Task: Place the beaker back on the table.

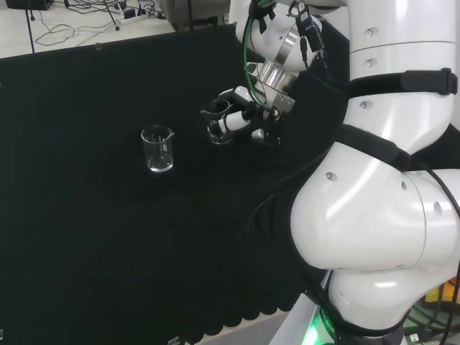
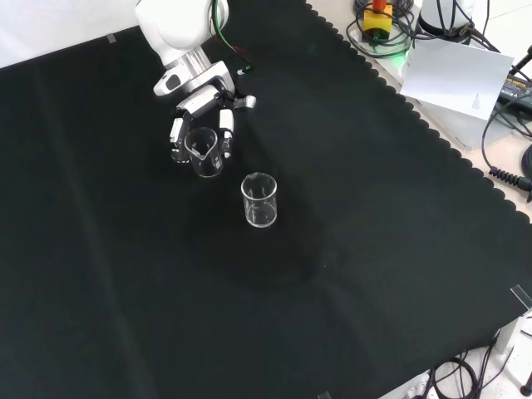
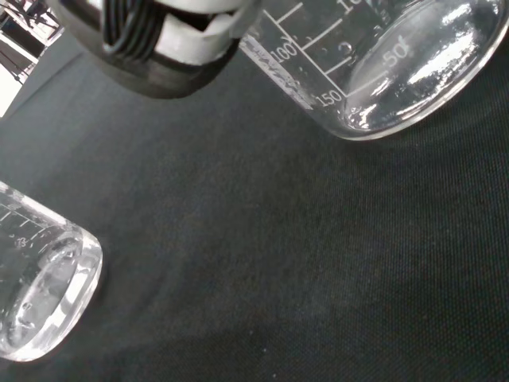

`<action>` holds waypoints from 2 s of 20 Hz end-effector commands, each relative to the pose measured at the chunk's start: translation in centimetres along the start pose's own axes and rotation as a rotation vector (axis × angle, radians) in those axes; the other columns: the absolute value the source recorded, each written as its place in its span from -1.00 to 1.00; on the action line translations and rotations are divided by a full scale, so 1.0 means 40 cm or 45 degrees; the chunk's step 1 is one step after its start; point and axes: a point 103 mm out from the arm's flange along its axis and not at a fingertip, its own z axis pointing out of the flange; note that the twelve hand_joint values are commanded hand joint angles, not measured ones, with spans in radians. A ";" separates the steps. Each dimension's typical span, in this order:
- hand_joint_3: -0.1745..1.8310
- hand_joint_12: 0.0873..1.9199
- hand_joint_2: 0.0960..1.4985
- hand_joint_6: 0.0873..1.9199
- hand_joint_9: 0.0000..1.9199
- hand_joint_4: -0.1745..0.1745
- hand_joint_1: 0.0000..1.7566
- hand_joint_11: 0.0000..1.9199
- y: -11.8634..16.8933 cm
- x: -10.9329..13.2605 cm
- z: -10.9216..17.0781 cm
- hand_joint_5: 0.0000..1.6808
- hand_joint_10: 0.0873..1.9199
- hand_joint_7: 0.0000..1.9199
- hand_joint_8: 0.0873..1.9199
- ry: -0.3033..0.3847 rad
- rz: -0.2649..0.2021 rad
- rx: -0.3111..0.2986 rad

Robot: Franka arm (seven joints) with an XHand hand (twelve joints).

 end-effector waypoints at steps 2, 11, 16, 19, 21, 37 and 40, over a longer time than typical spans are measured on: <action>-1.00 -0.08 0.49 -0.04 0.16 0.14 0.42 0.07 -0.004 0.000 0.007 0.22 -0.21 0.22 -0.27 -0.021 0.001 0.037; -1.00 0.24 0.40 0.06 -0.05 -0.24 0.36 -0.35 -0.019 -0.004 0.009 0.04 -0.42 -0.10 -0.10 -0.035 0.028 0.053; -1.00 0.28 0.31 0.09 -0.13 -0.17 0.38 -0.47 -0.031 -0.006 0.001 -0.22 -0.49 -0.21 -0.21 -0.037 0.045 0.049; -1.00 0.31 0.29 0.02 -0.20 -0.23 0.38 -0.55 -0.037 0.005 -0.005 -0.35 -0.49 -0.28 -0.26 -0.044 0.034 0.047; -1.00 0.35 0.25 -0.09 -0.27 -0.26 0.34 -0.64 -0.043 0.011 -0.012 -0.45 -0.48 -0.36 -0.28 -0.047 0.027 0.044; -1.00 0.42 0.18 -0.61 -0.51 -0.37 0.19 -0.87 -0.049 0.014 -0.019 -0.59 -0.38 -0.59 -0.28 -0.042 0.095 0.108; -1.00 0.44 0.17 -0.72 -0.57 -0.40 0.17 -0.90 -0.048 0.015 -0.029 -0.62 -0.34 -0.67 -0.28 -0.039 0.101 0.100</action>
